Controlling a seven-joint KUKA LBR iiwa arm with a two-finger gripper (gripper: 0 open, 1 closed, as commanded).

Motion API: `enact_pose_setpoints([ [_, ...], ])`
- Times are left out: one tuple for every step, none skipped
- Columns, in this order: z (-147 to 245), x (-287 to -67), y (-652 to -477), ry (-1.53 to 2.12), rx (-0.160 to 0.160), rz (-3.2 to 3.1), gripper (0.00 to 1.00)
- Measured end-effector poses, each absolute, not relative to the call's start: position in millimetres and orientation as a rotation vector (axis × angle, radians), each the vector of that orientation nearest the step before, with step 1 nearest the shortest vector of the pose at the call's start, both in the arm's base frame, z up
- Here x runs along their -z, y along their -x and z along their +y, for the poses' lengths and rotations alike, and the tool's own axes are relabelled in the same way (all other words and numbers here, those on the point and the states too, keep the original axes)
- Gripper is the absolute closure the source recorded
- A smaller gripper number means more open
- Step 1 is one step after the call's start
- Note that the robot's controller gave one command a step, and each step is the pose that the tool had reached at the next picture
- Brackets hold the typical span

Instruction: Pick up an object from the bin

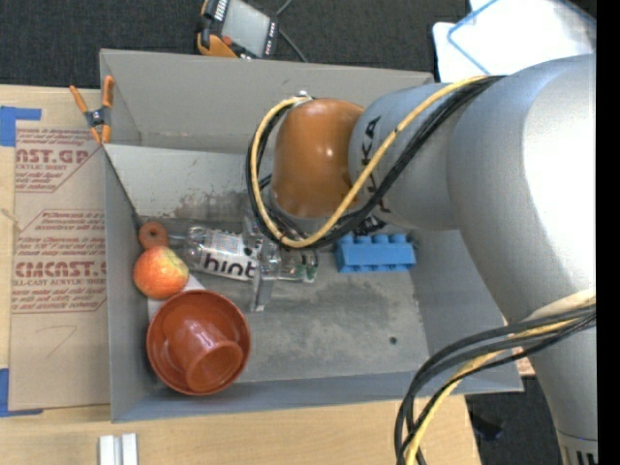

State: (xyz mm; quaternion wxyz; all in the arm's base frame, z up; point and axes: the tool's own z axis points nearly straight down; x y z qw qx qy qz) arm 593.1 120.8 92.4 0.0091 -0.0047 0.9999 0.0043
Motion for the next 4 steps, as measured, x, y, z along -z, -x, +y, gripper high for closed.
enact_pose_setpoints([
  [103.6, -164.2, -580.2, 0.074, -0.01, 3.123, 0.0],
  [115.5, -78.5, -594.9, 0.018, -0.018, 3.108, 0.0],
  [119.7, -70.4, -571.8, -0.155, -0.02, 3.107, 0.0],
  [116.2, -78.3, -593.2, -0.007, -0.019, 3.103, 1.0],
])
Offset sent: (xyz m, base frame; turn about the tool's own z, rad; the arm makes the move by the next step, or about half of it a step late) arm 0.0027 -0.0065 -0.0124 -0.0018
